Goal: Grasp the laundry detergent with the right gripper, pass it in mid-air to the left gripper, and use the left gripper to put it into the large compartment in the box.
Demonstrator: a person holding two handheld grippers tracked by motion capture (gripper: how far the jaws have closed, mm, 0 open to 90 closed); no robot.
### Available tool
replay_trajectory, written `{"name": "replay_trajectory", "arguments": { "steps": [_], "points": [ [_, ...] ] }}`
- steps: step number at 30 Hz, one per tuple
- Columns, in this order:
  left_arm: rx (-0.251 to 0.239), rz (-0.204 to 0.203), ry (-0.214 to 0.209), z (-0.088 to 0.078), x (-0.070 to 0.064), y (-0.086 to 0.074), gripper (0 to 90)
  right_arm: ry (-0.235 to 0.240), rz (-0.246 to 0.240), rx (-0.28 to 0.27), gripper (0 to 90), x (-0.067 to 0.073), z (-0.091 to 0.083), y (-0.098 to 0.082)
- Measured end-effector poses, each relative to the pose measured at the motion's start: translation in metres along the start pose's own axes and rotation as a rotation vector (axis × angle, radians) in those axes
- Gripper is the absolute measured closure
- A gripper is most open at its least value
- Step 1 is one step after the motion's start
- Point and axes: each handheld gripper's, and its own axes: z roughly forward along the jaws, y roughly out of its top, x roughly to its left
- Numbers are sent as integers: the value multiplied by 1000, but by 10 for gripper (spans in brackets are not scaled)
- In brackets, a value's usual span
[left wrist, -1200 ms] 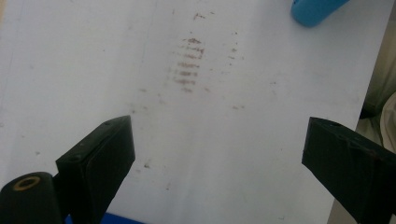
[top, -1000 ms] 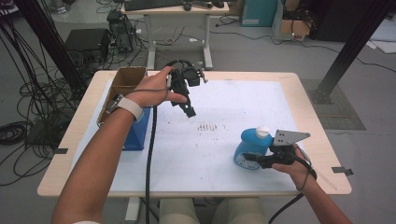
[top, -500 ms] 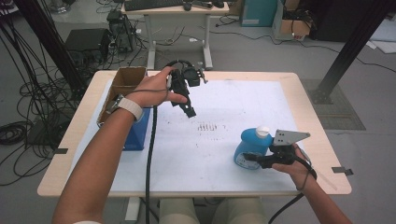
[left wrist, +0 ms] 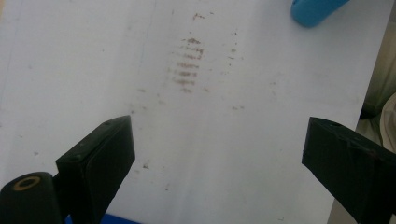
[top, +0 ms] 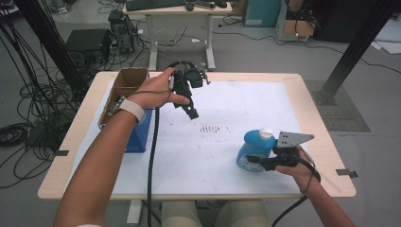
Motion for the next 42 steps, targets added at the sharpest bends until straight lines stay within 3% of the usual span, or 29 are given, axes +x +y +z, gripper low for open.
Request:
{"name": "replay_trajectory", "arguments": {
  "steps": [42],
  "points": [
    [-3, 3, 4, -2, -2, 0, 90, 2, 13, -5, 428, 1, 0, 0]
  ]
}}
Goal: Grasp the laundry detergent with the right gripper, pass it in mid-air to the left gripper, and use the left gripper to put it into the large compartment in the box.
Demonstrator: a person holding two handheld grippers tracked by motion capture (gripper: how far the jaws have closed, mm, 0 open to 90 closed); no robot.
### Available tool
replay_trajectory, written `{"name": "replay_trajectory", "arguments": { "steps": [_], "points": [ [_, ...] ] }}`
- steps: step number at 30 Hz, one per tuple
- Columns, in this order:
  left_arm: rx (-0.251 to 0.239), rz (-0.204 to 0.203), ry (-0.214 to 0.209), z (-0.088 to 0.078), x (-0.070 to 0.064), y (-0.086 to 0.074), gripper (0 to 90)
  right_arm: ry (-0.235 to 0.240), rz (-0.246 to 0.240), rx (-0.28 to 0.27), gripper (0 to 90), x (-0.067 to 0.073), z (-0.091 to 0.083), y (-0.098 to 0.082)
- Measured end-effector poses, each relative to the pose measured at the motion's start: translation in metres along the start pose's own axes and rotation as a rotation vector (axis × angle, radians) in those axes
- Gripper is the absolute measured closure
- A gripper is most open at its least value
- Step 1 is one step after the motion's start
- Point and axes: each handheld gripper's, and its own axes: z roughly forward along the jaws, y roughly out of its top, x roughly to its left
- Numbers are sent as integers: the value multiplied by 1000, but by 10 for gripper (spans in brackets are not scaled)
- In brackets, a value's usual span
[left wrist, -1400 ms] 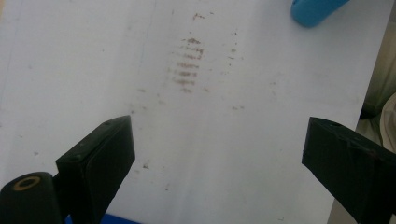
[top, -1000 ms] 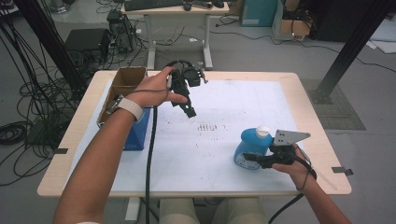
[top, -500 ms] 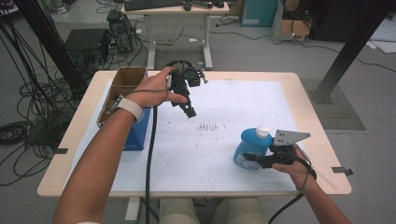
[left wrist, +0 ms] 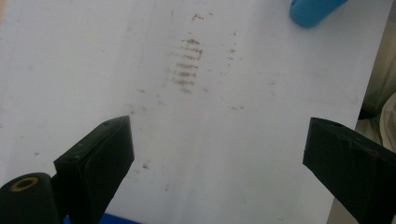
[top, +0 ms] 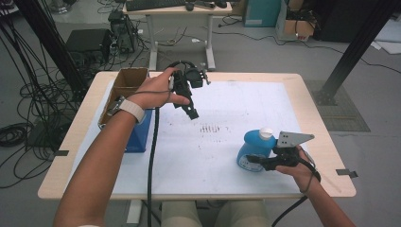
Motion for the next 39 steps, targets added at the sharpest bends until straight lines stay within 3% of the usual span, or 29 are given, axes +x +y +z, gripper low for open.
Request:
{"name": "replay_trajectory", "arguments": {
  "steps": [8, 12, 20, 29, 39],
  "points": [
    [-11, -15, 2, -5, -4, -1, 86, 16, -17, 9, 429, -4, 0, 2],
    [-17, -32, 5, -8, -6, -2, 70, 19, 13, 1, 429, -3, -1, 3],
    [-23, -32, 7, -20, -14, -2, 57, 51, -12, -8, 429, -7, -9, 18],
    [-36, 6, 31, -40, -31, 9, 48, 101, -41, -12, 428, -8, -16, 36],
    [-30, 82, 58, -63, -57, 30, 44, 168, -96, -10, 427, -8, -23, 62]
  ]
}}
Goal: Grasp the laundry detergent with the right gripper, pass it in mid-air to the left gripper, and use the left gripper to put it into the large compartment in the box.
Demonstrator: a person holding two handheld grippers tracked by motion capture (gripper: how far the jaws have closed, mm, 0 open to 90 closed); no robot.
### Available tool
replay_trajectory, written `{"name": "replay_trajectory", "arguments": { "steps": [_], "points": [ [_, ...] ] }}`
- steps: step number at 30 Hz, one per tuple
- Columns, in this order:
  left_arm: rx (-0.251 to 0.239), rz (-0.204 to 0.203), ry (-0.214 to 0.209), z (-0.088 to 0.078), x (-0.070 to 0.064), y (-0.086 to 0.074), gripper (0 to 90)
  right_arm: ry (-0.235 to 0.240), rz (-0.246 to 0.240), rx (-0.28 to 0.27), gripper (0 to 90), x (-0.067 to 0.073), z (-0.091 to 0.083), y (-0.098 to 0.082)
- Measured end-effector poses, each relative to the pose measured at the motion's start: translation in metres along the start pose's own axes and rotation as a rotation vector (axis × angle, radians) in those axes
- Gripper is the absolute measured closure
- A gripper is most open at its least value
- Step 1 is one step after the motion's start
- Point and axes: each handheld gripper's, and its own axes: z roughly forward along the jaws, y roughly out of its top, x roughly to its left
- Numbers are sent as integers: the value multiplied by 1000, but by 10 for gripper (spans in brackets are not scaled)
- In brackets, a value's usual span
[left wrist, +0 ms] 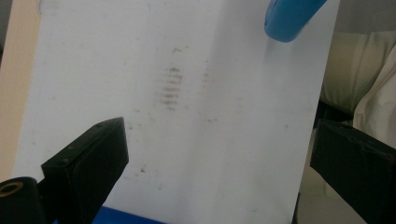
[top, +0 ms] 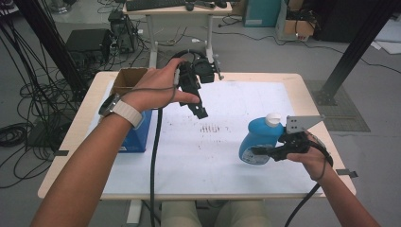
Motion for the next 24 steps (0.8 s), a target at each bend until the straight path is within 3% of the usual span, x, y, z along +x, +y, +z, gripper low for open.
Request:
{"name": "replay_trajectory", "arguments": {
  "steps": [13, 14, 16, 20, 24],
  "points": [
    [8, 82, -8, -16, -25, 22, 47, 65, -38, 10, 427, -1, -6, 25],
    [8, 83, -9, -17, -26, 23, 55, 71, -8, 25, 427, 2, -7, 27],
    [7, 89, -7, -20, -29, 26, 53, 80, -5, 27, 427, 2, -6, 30],
    [-2, 80, -28, -26, -33, 29, 58, 100, -26, 35, 427, 2, -3, 38],
    [5, 80, -24, -28, -36, 29, 55, 113, -35, 41, 427, 3, 1, 44]
  ]
}}
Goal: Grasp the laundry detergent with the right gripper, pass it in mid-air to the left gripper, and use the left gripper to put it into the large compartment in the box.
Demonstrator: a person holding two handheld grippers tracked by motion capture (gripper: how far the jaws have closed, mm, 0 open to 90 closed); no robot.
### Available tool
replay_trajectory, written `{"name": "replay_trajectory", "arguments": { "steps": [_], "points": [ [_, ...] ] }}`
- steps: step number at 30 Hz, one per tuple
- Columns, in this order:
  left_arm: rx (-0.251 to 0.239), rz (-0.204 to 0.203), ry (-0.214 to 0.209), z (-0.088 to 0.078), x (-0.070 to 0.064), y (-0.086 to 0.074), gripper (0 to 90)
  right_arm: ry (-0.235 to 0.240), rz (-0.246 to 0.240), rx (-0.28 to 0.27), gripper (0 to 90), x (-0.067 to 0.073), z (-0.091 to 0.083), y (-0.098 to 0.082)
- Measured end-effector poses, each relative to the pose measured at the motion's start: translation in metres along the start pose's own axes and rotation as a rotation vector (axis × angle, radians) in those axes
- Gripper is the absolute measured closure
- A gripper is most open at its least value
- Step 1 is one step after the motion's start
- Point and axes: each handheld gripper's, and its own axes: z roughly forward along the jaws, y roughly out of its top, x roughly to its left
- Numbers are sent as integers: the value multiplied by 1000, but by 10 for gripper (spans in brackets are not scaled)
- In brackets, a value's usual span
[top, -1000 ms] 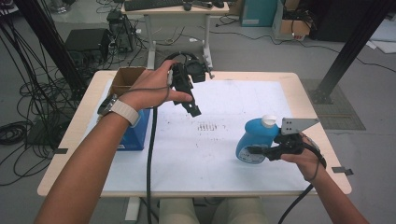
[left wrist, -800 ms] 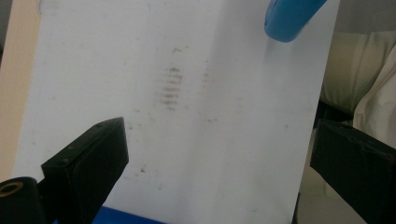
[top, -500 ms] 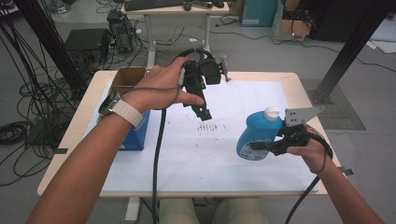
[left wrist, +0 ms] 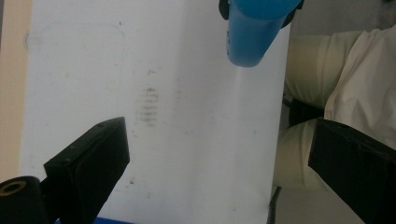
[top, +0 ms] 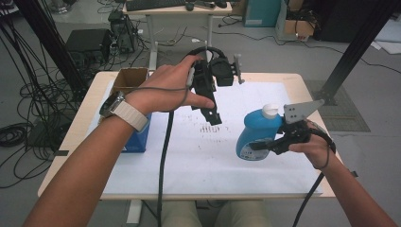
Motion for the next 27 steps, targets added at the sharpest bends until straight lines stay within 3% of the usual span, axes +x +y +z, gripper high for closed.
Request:
{"name": "replay_trajectory", "arguments": {
  "steps": [6, 17, 20, 23, 27],
  "points": [
    [-4, 2, 15, -3, -3, -1, 53, 21, -7, 9, 427, -1, 6, 7],
    [-14, -4, -5, -5, -2, -3, 58, 45, -32, 27, 427, -6, 19, 21],
    [-8, 3, -5, -6, -3, -2, 65, 34, -28, 15, 427, -6, 25, 23],
    [-13, 5, -8, -6, -4, -1, 64, 54, -49, 36, 427, -8, 28, 25],
    [-22, 7, -4, -5, -4, 0, 48, 47, -40, 21, 427, -8, 34, 26]
  ]
}}
